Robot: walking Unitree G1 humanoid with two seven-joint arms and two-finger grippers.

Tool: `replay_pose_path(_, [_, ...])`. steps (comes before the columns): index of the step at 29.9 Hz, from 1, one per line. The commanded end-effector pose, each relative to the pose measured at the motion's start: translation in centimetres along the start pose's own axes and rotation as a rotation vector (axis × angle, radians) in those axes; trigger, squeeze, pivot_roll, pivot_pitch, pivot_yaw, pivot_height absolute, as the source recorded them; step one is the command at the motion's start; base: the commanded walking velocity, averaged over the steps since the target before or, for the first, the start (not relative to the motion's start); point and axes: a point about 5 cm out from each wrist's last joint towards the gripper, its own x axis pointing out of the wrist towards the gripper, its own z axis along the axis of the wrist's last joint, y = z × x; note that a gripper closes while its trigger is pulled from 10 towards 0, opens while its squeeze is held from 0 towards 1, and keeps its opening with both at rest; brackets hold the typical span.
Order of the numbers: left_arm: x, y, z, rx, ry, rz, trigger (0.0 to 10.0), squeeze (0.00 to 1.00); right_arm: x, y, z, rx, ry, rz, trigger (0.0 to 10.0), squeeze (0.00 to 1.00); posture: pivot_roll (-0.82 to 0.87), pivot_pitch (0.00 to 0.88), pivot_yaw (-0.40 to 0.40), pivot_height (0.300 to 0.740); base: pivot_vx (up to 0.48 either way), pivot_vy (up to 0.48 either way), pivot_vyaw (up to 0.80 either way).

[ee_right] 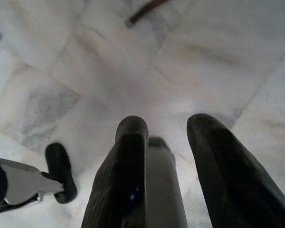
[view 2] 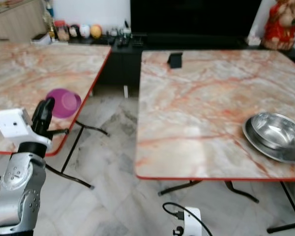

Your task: Setting the table

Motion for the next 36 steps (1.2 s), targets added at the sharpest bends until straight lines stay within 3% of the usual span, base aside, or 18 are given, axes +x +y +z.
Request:
replay_pose_path(1, [0.2,-0.4,0.4,0.009,-0.023,-0.018,10.0,0.00,0.0,-0.7,-0.1,0.016,0.007,-0.018,10.0,0.00,-0.02,0.000,0.004,0.707,0.000,-0.398,0.00])
replay_pose_path(26, [0.3,-1.0,0.1,0.034,-0.015,-0.064,10.0,0.00,0.0,-0.9,-0.1,0.032,0.003,-0.031,10.0,0.00,-0.03,0.000,0.009,0.707,0.000,-0.389,0.00])
replay_pose_path(31, [0.2,-0.4,0.0,0.106,-0.006,-0.089,10.0,0.00,0.0,-0.9,-0.1,0.026,0.003,-0.031,10.0,0.00,-0.03,0.000,0.006,0.707,0.000,-0.357,0.00])
replay_pose_path(36, [0.3,1.8,-0.6,0.237,0.073,-0.137,10.0,0.00,0.0,-0.9,0.0,0.019,0.002,-0.031,10.0,0.00,-0.02,0.000,0.002,0.707,0.000,-0.054,0.00])
